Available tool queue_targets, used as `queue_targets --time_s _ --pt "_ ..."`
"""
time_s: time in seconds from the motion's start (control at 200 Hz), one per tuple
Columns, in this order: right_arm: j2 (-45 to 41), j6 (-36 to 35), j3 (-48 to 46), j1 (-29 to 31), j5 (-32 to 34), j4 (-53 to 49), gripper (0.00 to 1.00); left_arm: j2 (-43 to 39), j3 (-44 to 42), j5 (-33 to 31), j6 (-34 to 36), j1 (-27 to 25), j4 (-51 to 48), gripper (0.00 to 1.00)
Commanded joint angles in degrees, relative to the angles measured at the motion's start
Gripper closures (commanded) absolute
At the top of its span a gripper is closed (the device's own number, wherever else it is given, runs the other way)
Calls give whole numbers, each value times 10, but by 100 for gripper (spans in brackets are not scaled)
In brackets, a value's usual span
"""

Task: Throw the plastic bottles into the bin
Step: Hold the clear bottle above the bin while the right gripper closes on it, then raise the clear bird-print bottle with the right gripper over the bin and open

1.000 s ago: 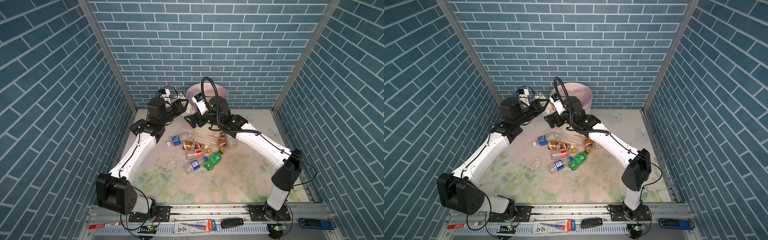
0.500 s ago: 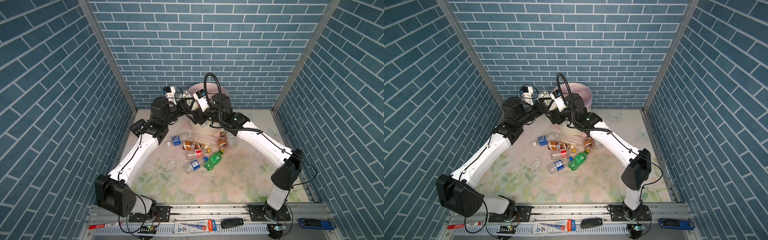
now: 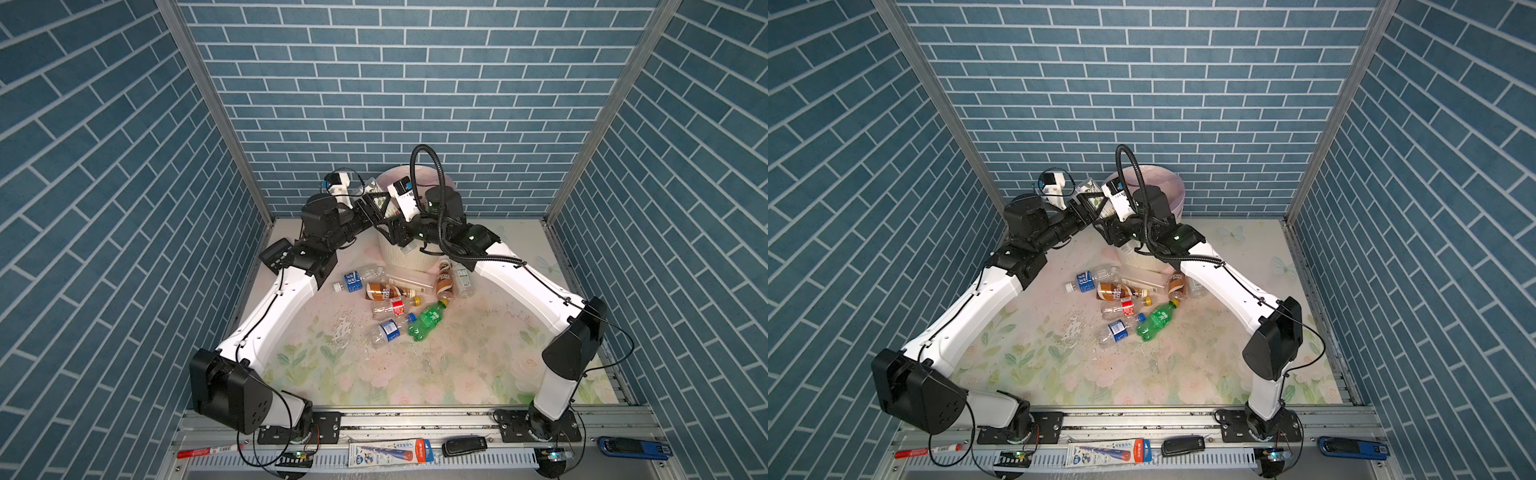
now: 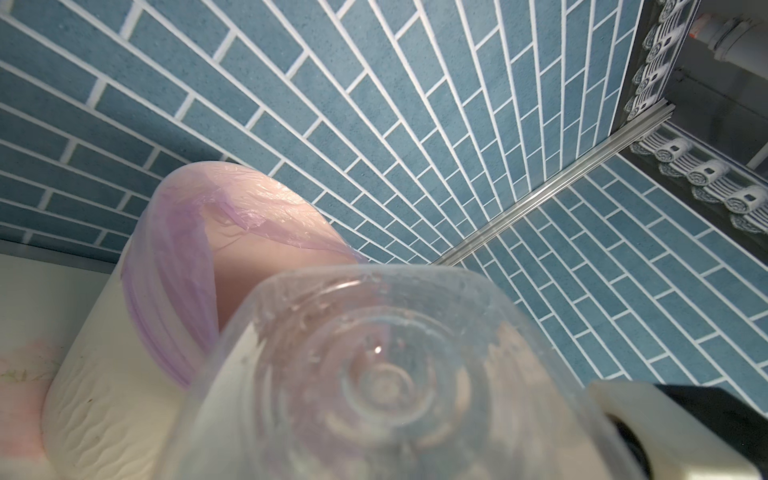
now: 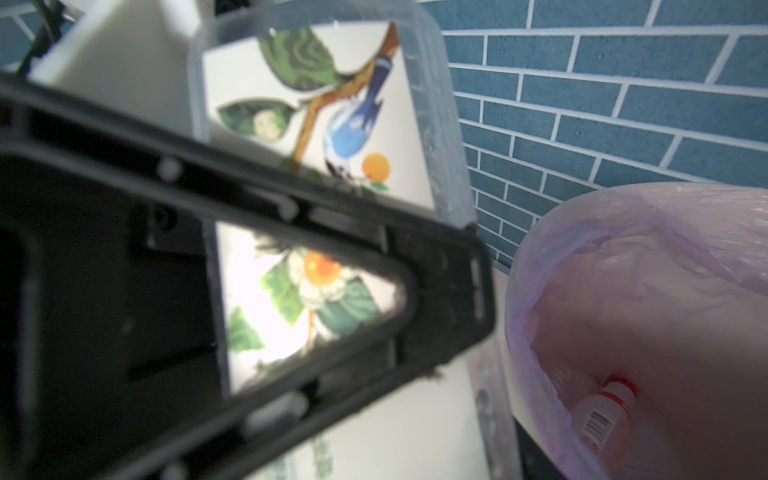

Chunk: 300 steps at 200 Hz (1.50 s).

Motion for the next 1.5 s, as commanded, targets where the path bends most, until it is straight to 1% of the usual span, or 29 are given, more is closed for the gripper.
queue_targets --time_s 0.0,0.34,0.48,0.59,0.675,0.74,0.815,0.88,1.03,1.185,1.24,1.305,1.385,1.495 --pt "-12 20 -22 -10 7 26 52 -11 3 -8 -12 -4 12 25" --pt "-38 29 -55 -21 11 40 54 -17 37 -36 -13 16 -13 1" --pt "-54 19 -50 -32 16 35 54 -25 64 -43 15 21 -37 1" --pt "-65 7 -26 -49 23 32 55 -37 82 -50 46 21 -61 1" --pt "-70 -8 2 -62 37 26 55 -50 76 -50 63 20 -51 1" --pt "-76 -25 24 -71 62 29 55 -56 71 -38 70 20 -36 1" --pt "-85 -41 46 -85 77 47 55 -56 74 -22 80 17 -29 1" --pt "-94 -54 67 -96 110 61 55 -55 81 -11 94 12 -30 1" --pt "-129 -70 81 -126 155 138 56 -54 94 4 134 -7 -36 1" --pt "-145 -76 99 -150 177 193 57 -53 93 14 153 -14 -37 1" --pt "-138 -74 104 -156 176 206 57 -53 89 13 156 -14 -38 1" --pt "-112 -59 124 -160 169 191 57 -54 84 11 157 -14 -37 1" --pt "-59 -26 162 -160 148 142 57 -55 78 8 157 -14 -37 1" --pt "31 43 228 -159 118 53 55 -54 77 5 161 -14 -42 1"
